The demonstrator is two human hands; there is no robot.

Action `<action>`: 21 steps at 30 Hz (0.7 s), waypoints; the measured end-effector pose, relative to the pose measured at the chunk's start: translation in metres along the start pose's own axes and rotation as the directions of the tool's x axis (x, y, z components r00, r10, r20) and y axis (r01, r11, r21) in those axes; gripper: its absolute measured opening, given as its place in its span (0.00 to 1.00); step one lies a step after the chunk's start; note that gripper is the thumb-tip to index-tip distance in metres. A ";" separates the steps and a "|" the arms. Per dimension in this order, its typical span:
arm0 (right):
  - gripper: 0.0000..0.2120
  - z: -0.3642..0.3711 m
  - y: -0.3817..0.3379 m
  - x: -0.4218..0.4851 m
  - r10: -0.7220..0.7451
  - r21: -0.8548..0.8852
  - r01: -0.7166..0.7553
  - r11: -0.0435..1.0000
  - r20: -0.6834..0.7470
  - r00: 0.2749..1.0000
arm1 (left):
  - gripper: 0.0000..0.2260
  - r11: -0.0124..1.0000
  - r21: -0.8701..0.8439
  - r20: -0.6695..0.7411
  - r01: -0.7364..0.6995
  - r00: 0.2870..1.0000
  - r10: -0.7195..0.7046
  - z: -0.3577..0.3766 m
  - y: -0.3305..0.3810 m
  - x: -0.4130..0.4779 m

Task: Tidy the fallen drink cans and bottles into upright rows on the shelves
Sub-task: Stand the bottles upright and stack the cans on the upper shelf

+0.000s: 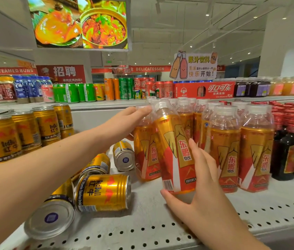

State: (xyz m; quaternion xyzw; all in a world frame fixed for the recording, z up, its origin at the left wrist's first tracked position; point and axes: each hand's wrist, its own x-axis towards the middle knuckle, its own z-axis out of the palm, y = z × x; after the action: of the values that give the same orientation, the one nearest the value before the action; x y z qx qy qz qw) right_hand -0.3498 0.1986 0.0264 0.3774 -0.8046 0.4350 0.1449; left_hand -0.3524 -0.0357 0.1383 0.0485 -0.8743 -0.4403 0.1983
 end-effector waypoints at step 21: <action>0.59 0.008 0.008 -0.006 0.108 -0.095 -0.120 0.988 -0.115 0.987 | 0.24 1.000 -0.007 0.028 -0.010 1.000 0.010 0.027 0.020 -0.007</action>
State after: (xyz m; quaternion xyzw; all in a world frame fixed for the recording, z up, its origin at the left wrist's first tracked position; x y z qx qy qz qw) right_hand -0.3509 0.1978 0.0134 0.2984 -0.8367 0.4213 0.1827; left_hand -0.3547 -0.0011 0.1372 0.0374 -0.8758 -0.4429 0.1884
